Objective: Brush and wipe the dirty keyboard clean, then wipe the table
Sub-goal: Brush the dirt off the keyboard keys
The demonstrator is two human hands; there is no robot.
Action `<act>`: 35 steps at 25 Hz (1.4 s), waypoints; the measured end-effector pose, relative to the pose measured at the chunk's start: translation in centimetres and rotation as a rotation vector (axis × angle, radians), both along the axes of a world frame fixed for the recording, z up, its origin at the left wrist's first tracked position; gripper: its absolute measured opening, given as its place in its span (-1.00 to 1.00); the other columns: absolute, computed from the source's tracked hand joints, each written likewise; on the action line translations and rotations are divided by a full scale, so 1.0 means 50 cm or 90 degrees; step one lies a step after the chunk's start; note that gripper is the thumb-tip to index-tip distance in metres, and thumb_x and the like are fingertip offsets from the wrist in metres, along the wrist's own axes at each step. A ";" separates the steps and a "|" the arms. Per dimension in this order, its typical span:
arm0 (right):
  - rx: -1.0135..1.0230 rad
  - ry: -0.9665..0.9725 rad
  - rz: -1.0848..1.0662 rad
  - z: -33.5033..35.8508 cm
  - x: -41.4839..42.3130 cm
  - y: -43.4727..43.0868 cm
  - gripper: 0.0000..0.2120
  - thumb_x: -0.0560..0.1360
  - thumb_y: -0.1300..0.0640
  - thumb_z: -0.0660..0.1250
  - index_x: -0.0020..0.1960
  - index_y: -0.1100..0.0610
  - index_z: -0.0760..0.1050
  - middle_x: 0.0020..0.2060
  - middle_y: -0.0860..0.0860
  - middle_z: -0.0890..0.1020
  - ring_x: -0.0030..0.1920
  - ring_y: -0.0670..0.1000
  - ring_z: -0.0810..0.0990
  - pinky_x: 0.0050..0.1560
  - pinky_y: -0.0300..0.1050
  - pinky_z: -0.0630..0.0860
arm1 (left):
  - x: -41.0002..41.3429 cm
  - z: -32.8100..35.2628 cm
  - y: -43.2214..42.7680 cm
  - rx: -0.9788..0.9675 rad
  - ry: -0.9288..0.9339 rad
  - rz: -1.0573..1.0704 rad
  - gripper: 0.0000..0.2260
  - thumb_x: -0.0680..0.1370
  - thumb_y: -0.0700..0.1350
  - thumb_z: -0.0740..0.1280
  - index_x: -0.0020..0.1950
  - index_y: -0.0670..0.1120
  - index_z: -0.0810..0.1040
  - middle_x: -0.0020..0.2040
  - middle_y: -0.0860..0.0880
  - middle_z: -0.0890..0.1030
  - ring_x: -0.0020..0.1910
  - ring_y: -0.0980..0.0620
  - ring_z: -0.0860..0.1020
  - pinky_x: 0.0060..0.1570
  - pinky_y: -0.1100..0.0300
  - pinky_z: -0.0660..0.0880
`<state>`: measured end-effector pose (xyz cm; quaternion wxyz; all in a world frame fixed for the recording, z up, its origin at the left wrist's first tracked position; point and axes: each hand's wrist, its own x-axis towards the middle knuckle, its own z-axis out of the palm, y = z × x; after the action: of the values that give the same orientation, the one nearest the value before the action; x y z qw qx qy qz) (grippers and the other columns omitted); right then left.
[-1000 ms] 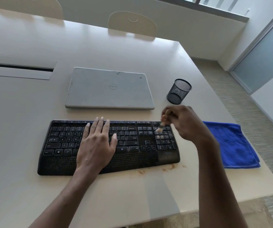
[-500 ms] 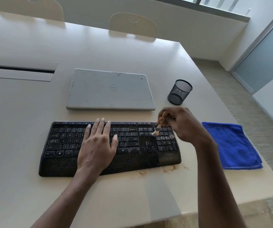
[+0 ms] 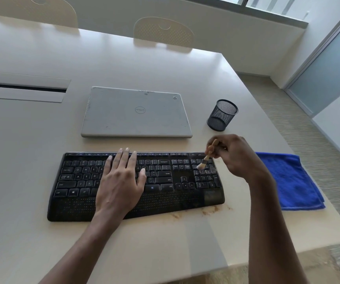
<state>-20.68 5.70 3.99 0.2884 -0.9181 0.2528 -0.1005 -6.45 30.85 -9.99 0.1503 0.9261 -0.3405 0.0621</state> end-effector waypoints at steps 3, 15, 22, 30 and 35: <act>-0.028 -0.002 -0.124 -0.013 -0.026 -0.027 -0.77 0.62 0.32 0.31 -0.15 0.11 0.60 -0.25 0.03 0.71 -0.33 -0.18 0.65 -0.12 -0.11 0.68 | 0.000 -0.001 -0.002 0.001 0.001 0.000 -0.39 0.67 0.19 0.04 0.62 -0.13 0.35 0.61 -0.17 0.36 0.64 -0.10 0.25 0.63 -0.12 0.17; -0.104 -0.035 -0.221 -0.037 -0.019 0.017 -0.79 0.66 0.13 0.25 -0.10 0.16 0.55 -0.28 0.05 0.67 -0.28 0.04 0.68 -0.17 0.10 0.67 | 0.001 -0.004 -0.002 -0.001 0.001 0.001 -0.39 0.67 0.19 0.04 0.62 -0.12 0.35 0.61 -0.17 0.35 0.64 -0.10 0.26 0.64 -0.12 0.15; -0.046 -0.013 -0.205 -0.042 -0.030 0.024 -0.80 0.66 0.18 0.27 -0.12 0.12 0.57 -0.29 0.04 0.69 -0.28 0.00 0.71 -0.10 0.10 0.69 | 0.001 -0.004 -0.002 -0.005 0.001 0.001 -0.39 0.67 0.19 0.05 0.62 -0.12 0.35 0.61 -0.18 0.36 0.64 -0.11 0.26 0.63 -0.13 0.16; -0.062 -0.055 -0.241 -0.038 -0.036 0.014 -0.83 0.66 0.18 0.29 -0.07 0.16 0.60 -0.26 0.04 0.70 -0.25 0.00 0.71 -0.08 0.08 0.69 | 0.002 -0.003 -0.001 0.004 0.001 -0.003 -0.38 0.67 0.20 0.02 0.63 -0.12 0.33 0.62 -0.17 0.34 0.65 -0.10 0.24 0.64 -0.12 0.15; -0.101 -0.055 -0.267 -0.028 -0.043 0.006 -0.83 0.67 0.16 0.27 -0.06 0.17 0.57 -0.23 0.05 0.69 -0.24 0.01 0.68 -0.15 -0.02 0.65 | 0.000 -0.004 -0.001 -0.001 0.002 -0.003 -0.38 0.67 0.20 0.03 0.62 -0.13 0.34 0.61 -0.18 0.35 0.64 -0.11 0.25 0.63 -0.13 0.16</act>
<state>-22.82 6.02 2.61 0.1988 -0.8600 0.4169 -0.2168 -6.44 30.79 -10.17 0.1517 0.9254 -0.3421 0.0605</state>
